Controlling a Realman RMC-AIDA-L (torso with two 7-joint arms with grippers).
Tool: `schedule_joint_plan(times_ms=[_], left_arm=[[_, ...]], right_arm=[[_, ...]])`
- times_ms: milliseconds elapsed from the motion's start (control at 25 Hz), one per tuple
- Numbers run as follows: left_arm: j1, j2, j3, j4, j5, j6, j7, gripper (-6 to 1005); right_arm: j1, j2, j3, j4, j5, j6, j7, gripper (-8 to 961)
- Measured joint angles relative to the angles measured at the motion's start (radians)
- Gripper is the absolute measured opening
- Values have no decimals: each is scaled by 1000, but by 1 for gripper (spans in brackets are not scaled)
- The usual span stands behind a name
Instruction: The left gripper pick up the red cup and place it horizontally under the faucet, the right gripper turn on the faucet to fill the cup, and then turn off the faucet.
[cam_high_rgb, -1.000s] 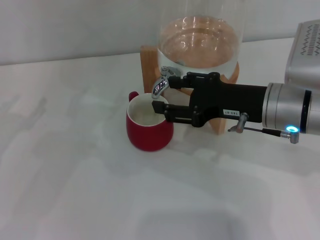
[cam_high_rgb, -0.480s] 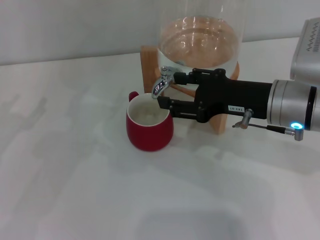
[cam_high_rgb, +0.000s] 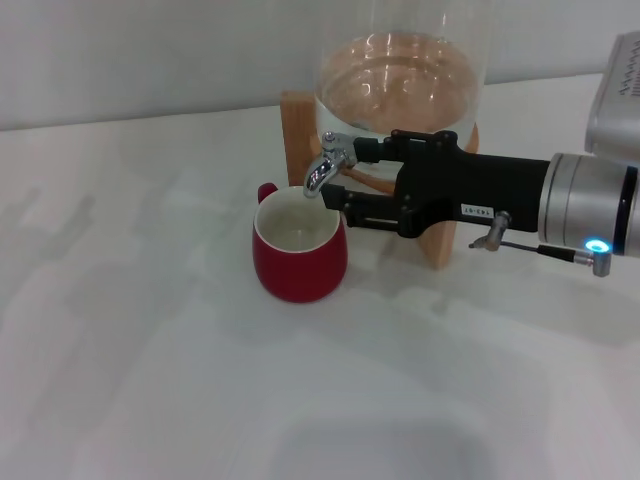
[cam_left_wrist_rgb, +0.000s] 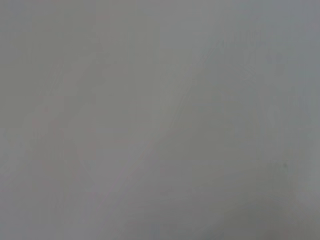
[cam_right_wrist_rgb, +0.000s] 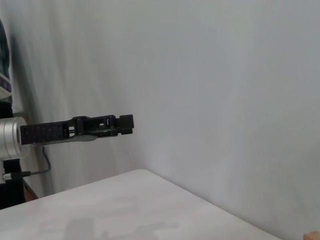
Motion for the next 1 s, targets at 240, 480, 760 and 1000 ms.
schedule_joint_plan(times_ms=[240,480,760,1000], left_arm=[[0,0,1,1,0,-1,0,875],[0,0,2,2,0,-2,-1,875],[0,0,-4,-3,0,-1,-2,875],[-1,1,-4,-4,0,-1,-2,875]], right_arm=[[1,0,2,-7,0,0,0,721],[0,0,11,-8,1,20,1,721],[-12,1,57,9,23,125,0,721],[-27,1,152,4,23,182,6,720]])
